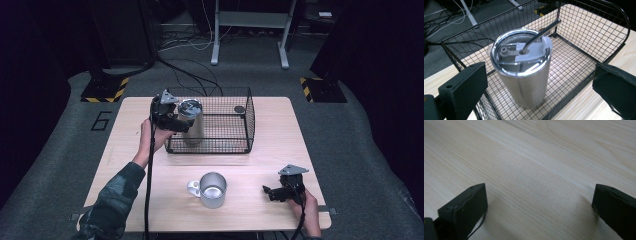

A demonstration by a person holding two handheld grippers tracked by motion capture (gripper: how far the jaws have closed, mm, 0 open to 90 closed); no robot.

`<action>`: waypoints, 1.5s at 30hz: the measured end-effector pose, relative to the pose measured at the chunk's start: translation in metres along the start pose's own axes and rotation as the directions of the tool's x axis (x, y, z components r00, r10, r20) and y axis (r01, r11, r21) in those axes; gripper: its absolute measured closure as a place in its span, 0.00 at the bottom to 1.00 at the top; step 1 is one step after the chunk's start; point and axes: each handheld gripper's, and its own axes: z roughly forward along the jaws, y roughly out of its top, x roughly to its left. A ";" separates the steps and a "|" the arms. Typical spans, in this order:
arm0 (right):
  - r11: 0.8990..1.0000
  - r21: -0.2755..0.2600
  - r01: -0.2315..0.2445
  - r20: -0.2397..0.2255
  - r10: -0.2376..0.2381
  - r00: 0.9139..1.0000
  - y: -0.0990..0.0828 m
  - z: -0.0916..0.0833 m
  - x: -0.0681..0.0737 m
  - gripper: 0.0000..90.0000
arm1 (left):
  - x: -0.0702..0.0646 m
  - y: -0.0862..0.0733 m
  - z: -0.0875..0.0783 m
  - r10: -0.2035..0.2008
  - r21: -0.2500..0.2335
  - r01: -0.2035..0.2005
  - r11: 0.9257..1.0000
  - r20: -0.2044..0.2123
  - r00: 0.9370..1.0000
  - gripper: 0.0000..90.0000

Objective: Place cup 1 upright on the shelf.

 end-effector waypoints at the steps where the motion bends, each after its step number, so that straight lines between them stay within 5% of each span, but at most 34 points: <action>1: 1.000 0.000 -0.001 0.001 0.001 1.000 0.000 0.000 0.000 0.00 | 0.000 -0.004 -0.003 -0.002 0.005 0.002 1.000 0.008 1.000 0.00; 30: 1.000 0.000 -0.003 0.002 0.003 1.000 0.000 0.000 0.000 0.00 | 0.007 -0.088 -0.039 -0.043 0.043 0.043 0.998 -0.006 0.999 0.00; 38: 1.000 -0.001 -0.005 0.002 0.005 1.000 0.000 0.000 0.000 0.00 | 0.010 -0.119 -0.039 -0.092 0.056 0.091 0.994 0.010 0.996 0.00; 45: 1.000 -0.002 0.001 0.001 -0.001 1.000 0.000 0.000 0.000 0.00 | 0.020 -0.155 -0.037 -0.131 0.090 0.132 0.987 -0.022 0.991 0.00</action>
